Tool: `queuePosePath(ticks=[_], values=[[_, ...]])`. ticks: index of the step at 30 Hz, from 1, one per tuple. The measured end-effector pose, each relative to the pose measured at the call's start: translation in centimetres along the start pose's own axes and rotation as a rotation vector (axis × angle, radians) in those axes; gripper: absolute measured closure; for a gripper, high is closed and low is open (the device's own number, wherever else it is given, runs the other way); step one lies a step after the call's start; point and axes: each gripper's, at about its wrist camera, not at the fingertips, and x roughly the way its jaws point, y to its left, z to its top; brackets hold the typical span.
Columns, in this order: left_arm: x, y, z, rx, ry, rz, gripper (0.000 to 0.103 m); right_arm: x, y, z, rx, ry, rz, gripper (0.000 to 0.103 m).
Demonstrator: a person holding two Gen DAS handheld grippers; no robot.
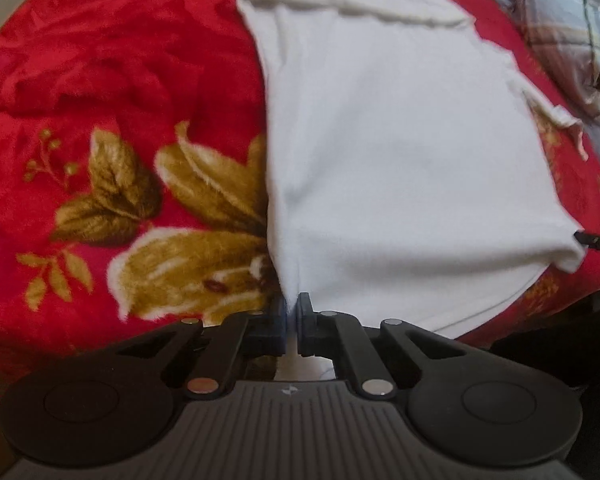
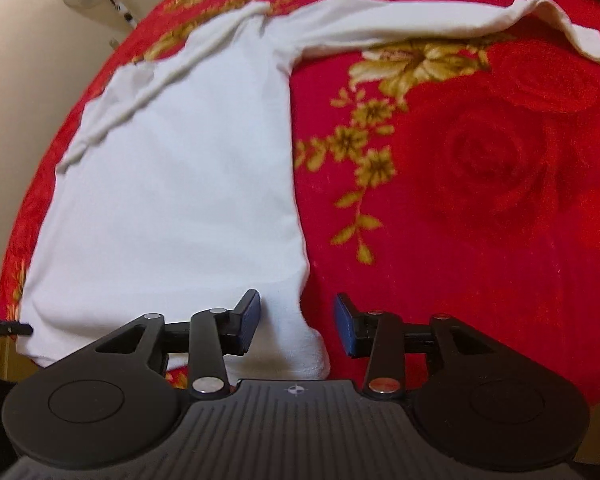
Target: Fold small clothes
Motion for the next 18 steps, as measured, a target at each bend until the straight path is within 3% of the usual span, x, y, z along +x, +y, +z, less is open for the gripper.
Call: queuePosePath(ticks=[1, 2, 6, 8, 10, 12, 15, 16, 18], values=[[-1.1, -0.1, -0.1, 0.004, -0.031, -0.012, 0.099, -0.2, 0.0, -0.1, -0.009, -0.003, 0.01, 0.088], [-2.2, -0.1, -0.3, 0.011, -0.062, -0.017, 0.099, -0.8, 0.0, -0.2, -0.007, -0.012, 0.025, 0.099], [-6.6, -0.2, -1.2, 0.002, -0.163, -0.08, 0.099, -6.0, -1.0, 0.3, 0.08, -0.162, 0.156, 0.1], [-7.3, -0.3, -1.7, -0.001, -0.168, -0.059, 0.099, -7.9, -1.4, 0.7, 0.116, -0.217, 0.191, 0.1], [-6.5, -0.3, -1.4, 0.012, -0.135, 0.002, 0.098, -8.3, -1.1, 1.0, 0.104, -0.203, 0.148, 0.1], [-6.3, -0.1, -0.9, 0.02, -0.139, 0.065, 0.098, -7.0, -0.4, 1.3, 0.07, -0.136, 0.019, 0.099], [-5.9, -0.6, 0.0, 0.013, -0.175, 0.001, 0.09, -5.3, 0.6, 1.6, -0.026, -0.121, -0.172, 0.095], [-5.5, -0.9, 0.2, 0.011, -0.182, -0.025, 0.09, -5.0, 1.0, 1.7, -0.04, -0.143, -0.179, 0.095], [-3.9, -1.9, 0.7, 0.03, -0.155, -0.063, 0.09, -4.3, 1.7, 2.0, -0.048, -0.16, -0.102, 0.094]])
